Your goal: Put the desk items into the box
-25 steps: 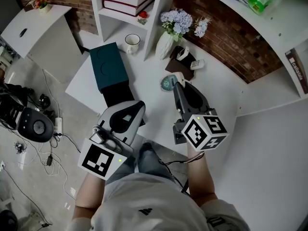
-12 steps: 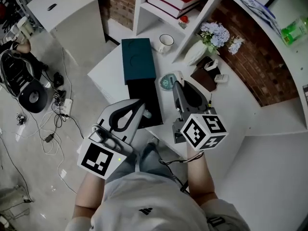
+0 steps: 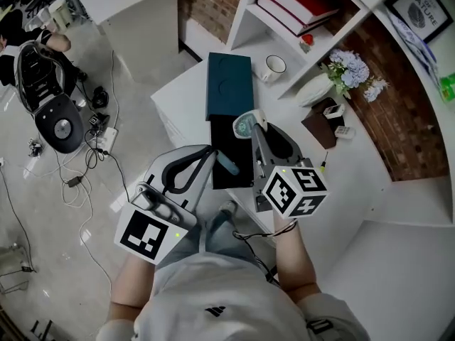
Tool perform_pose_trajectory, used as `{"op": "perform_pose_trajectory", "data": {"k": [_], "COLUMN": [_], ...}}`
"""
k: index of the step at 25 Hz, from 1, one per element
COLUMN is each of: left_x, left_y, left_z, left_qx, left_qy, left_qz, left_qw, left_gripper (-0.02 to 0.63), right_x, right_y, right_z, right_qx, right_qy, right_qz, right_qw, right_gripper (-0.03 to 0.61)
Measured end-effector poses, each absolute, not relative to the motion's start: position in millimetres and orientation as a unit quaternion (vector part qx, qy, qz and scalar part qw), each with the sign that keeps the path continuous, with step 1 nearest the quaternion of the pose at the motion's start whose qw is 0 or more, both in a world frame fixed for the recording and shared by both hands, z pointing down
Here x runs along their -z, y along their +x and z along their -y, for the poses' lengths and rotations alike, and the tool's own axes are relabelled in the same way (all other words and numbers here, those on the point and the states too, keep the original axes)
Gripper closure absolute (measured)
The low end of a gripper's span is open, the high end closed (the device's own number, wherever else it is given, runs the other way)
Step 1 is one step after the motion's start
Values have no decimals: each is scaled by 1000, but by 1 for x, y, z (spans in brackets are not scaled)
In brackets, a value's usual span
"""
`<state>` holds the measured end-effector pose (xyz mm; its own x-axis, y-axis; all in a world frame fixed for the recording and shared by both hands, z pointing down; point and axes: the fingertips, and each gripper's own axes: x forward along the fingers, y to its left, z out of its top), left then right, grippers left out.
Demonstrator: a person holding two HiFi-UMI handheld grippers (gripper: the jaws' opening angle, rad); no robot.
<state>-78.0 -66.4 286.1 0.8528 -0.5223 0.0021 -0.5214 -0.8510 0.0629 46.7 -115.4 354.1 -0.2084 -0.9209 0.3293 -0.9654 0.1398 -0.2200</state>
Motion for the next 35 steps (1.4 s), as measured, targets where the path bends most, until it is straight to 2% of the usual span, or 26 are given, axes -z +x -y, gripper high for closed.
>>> {"op": "perform_pose_trajectory", "data": {"k": [18, 35], "left_x": [-297, -302], "left_y": [-107, -103], "left_z": [82, 88], "left_qx": [-1, -9], "left_qy": [939, 931], "left_qz": [342, 363], "left_qw": [46, 48], "left_gripper": [601, 601], "right_x": [-469, -506], "right_y": [27, 35], "right_z": [125, 137], "right_qx": [-297, -368], "right_qy": [566, 546], "right_qz": [752, 741], "right_qw": [160, 135], "right_gripper": [488, 485]}}
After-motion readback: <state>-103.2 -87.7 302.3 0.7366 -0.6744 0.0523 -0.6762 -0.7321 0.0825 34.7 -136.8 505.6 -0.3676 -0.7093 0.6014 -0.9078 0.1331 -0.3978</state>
